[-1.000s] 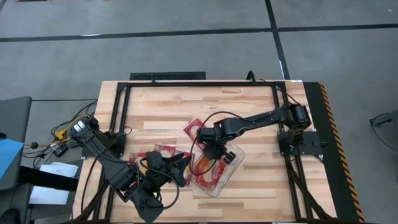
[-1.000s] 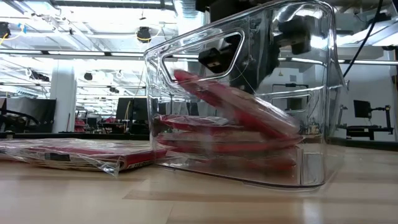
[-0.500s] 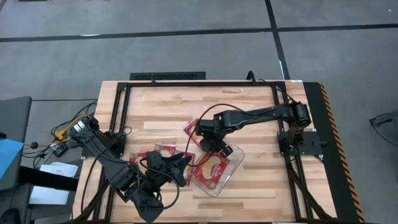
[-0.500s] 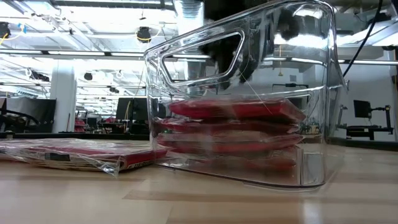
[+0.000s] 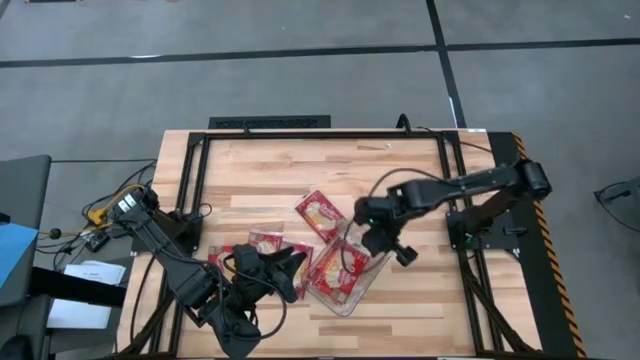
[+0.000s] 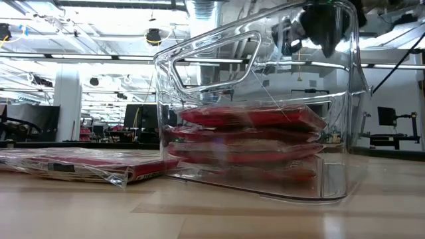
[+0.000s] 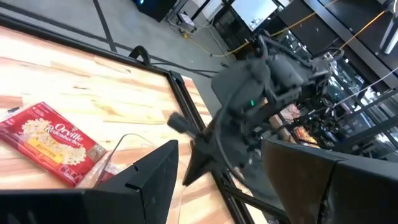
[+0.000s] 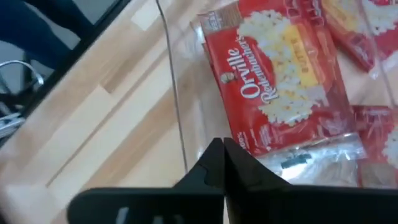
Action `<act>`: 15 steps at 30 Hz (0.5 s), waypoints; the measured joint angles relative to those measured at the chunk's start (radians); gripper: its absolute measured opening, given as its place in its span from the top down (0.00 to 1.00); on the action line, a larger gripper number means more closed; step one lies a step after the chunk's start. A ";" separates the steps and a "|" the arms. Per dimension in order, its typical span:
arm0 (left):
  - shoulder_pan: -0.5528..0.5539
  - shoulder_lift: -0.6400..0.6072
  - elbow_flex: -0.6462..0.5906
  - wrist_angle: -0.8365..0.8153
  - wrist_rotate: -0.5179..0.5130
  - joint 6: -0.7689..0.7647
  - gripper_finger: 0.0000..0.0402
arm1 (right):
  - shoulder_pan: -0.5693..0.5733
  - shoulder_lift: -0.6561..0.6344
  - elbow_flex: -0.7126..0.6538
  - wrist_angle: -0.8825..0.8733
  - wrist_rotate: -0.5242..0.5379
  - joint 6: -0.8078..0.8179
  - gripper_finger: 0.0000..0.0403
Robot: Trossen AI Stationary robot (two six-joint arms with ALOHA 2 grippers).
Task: Sort popcorn bags into baskets
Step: Put the red popcorn packet into the transparent bin
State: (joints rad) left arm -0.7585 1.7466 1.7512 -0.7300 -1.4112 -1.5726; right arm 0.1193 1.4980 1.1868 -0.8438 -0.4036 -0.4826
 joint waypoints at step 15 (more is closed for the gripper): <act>0.010 0.000 0.000 -0.025 0.000 -0.041 0.45 | 0.146 0.133 -0.054 0.105 0.121 -0.004 0.98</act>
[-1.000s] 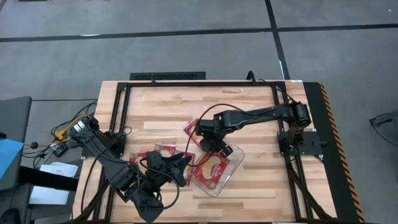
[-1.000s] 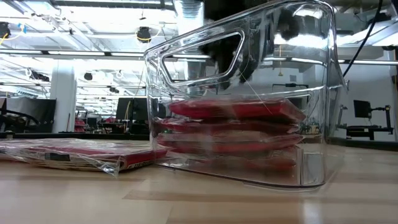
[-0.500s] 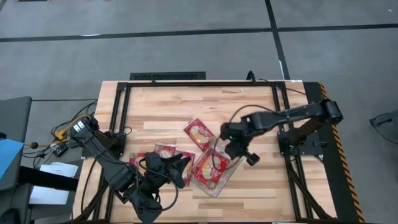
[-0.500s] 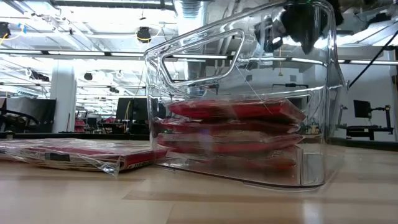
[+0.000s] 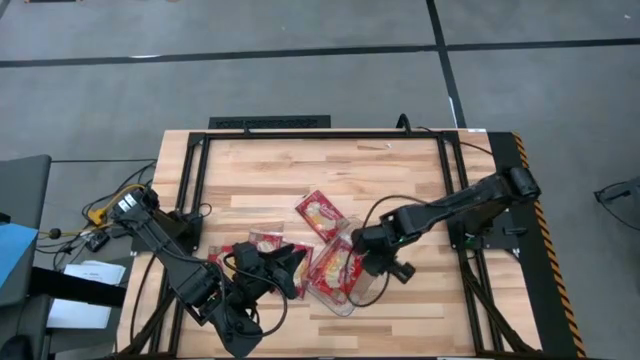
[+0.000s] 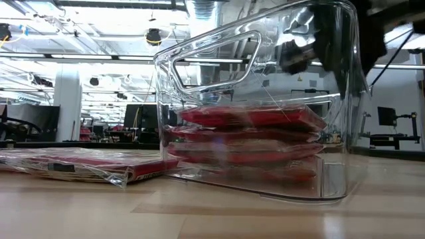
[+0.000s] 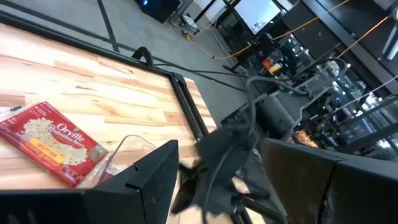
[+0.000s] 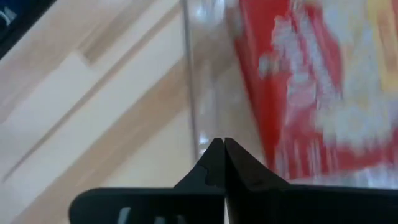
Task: Sort popcorn bags into baskets
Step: Put the red popcorn packet into the transparent bin
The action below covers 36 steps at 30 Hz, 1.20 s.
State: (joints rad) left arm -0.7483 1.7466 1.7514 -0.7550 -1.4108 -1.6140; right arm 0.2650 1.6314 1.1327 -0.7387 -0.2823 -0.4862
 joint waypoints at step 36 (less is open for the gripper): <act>0.009 0.000 0.000 -0.037 -0.002 -0.022 0.45 | 0.109 0.113 0.013 0.094 0.281 0.004 0.95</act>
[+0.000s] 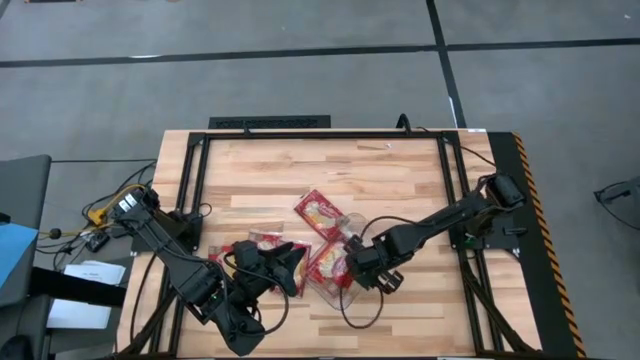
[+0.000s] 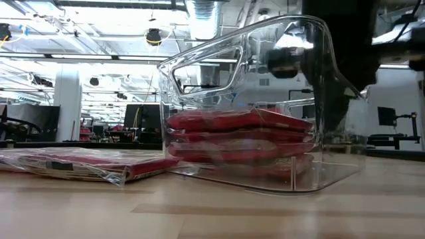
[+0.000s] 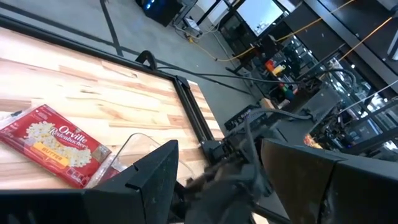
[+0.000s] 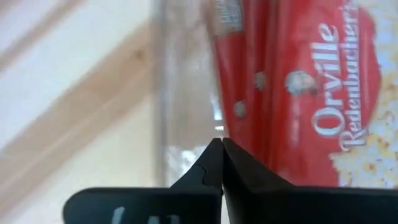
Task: Sort popcorn bags into baskets
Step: Put the red popcorn packet into the transparent bin
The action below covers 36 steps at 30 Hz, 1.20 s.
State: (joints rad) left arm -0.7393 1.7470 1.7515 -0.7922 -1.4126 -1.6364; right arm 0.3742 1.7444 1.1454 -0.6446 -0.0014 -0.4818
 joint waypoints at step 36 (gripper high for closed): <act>0.046 0.006 -0.130 -0.036 0.234 -0.279 0.45 | 0.034 -0.085 0.095 0.038 0.049 0.101 0.97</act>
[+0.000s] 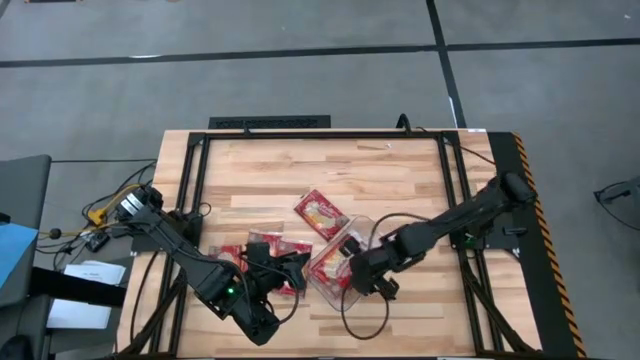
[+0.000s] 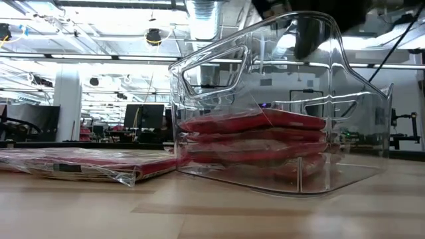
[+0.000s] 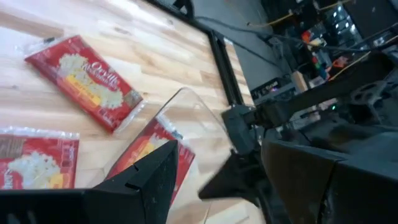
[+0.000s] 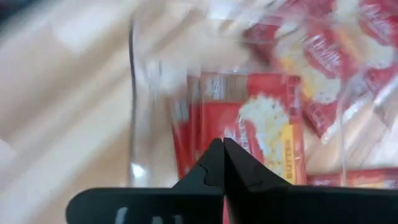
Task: Sort popcorn bags into baskets
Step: Put the red popcorn packet into the transparent bin
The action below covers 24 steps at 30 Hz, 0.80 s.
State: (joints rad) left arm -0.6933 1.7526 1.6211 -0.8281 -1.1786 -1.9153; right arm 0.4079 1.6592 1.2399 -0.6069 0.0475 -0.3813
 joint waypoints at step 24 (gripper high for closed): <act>0.004 0.000 0.000 0.003 -0.030 0.010 0.45 | -0.043 0.088 -0.002 -0.259 -0.090 1.107 0.98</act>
State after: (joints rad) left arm -0.6891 1.7523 1.6211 -0.8253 -1.2086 -1.9050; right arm 0.3648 1.7474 1.2381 -0.8663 -0.0423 0.7260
